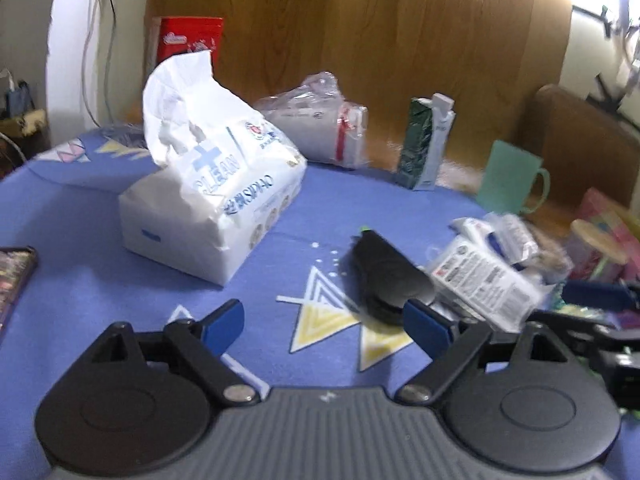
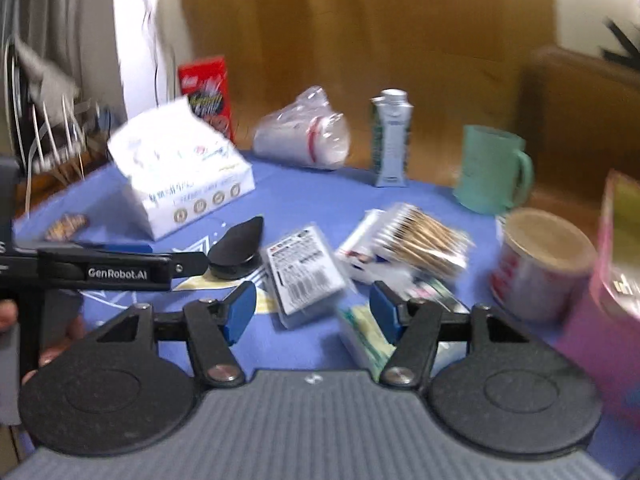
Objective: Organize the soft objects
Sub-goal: 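Grasp the black teardrop-shaped object with the right tool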
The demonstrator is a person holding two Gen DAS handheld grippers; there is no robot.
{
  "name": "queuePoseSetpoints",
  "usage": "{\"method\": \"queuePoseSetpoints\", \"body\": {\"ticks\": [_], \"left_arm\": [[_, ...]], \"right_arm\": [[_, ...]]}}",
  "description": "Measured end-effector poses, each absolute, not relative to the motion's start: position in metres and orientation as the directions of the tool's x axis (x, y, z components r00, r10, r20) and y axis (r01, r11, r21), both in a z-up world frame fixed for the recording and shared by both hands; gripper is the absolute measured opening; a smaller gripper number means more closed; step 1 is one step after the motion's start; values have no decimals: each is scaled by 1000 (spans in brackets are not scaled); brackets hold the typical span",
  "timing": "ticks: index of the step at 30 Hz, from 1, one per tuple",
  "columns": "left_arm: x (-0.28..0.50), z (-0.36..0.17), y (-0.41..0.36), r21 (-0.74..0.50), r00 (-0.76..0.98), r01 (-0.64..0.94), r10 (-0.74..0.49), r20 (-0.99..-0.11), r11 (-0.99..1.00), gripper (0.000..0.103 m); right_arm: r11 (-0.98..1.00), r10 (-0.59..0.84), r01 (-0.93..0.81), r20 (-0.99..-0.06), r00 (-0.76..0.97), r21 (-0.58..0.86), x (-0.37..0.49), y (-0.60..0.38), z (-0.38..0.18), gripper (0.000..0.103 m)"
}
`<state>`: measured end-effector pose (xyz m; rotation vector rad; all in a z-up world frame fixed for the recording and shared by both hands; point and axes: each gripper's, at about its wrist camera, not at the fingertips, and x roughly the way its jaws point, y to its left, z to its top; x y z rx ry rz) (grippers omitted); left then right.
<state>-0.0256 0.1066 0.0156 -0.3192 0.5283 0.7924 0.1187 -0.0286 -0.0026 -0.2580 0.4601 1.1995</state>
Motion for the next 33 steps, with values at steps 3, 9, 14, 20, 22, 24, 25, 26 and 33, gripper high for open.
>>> {"method": "queuePoseSetpoints", "body": {"ticks": [3, 9, 14, 20, 22, 24, 25, 26, 33], "left_arm": [[-36, 14, 113, -113, 576, -772, 613, -540, 626, 87], [-89, 14, 137, -367, 600, -799, 666, -443, 476, 87], [-95, 14, 143, -386, 593, -803, 672, -443, 454, 88], [-84, 13, 135, -319, 559, -829, 681, -472, 460, 90], [-75, 12, 134, -274, 529, -848, 691, -493, 454, 91], [-66, 12, 129, -216, 499, -862, 700, -511, 458, 94], [-62, 12, 127, -192, 490, -865, 700, -519, 463, 96], [-58, 12, 126, -169, 482, -867, 700, -528, 469, 96], [-43, 8, 122, -68, 438, -869, 699, -565, 490, 98]], "right_arm": [[323, 824, -946, -484, 296, -30, 111, -2, -6, 65], [257, 829, -965, -502, 248, -52, 103, 39, -7, 65], [233, 812, -969, -530, 243, -86, 92, 71, -16, 65], [194, 812, -969, -530, 245, -150, 77, 65, -18, 52], [181, 818, -972, -527, 232, -147, 71, 48, -19, 52], [174, 826, -978, -524, 209, -115, 69, 25, -19, 52], [168, 830, -981, -522, 195, -99, 68, 10, -20, 52], [160, 834, -982, -518, 187, -97, 66, -2, -21, 52], [220, 838, -970, -490, 240, -100, 49, -89, -32, 52]]}}
